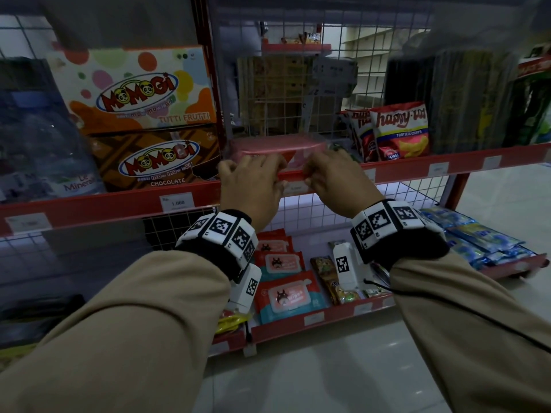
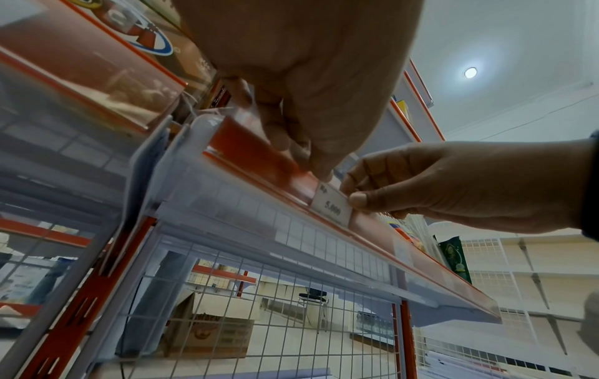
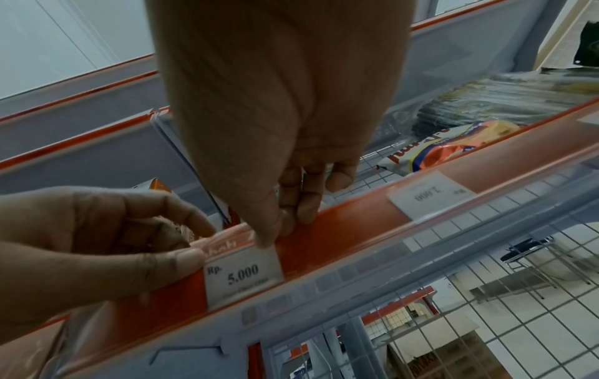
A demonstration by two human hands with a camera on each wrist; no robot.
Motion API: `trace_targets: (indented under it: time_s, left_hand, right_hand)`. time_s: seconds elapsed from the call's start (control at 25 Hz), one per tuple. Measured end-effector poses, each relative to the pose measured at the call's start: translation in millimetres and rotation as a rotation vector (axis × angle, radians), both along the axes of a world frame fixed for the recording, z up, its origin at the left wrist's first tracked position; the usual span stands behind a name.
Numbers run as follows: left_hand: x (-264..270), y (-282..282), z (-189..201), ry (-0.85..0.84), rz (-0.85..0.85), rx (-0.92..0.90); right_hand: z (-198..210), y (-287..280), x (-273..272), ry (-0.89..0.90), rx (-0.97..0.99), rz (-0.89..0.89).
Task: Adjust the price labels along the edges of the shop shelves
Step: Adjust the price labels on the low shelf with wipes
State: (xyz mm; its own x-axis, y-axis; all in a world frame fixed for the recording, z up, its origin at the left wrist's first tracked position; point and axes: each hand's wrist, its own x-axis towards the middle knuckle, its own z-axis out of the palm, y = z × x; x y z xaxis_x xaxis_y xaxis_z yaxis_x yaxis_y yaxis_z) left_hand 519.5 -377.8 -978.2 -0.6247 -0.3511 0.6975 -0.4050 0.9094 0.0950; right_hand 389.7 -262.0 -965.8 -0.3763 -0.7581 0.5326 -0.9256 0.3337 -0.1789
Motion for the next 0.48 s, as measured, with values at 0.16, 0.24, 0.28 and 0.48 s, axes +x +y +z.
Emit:
trace_targets:
  time_s: [0.16, 0.24, 0.28, 0.48]
  left_hand:
    - [6, -3, -1, -0.01, 0.011, -0.052]
    - [9, -5, -3, -0.02, 0.031, -0.079]
    - [10, -5, -5, -0.02, 0.038, -0.088]
    - [17, 6, -31, -0.009, 0.068, -0.171]
  right_hand:
    - [-7, -1, 1, -0.011, -0.137, 0.006]
    - [-14, -2, 2, 0.048, -0.198, -0.033]
    - [-17, -2, 3, 0.06, -0.223, -0.043]
    - [-38, 3, 3, 0.038, -0.324, 0.014]
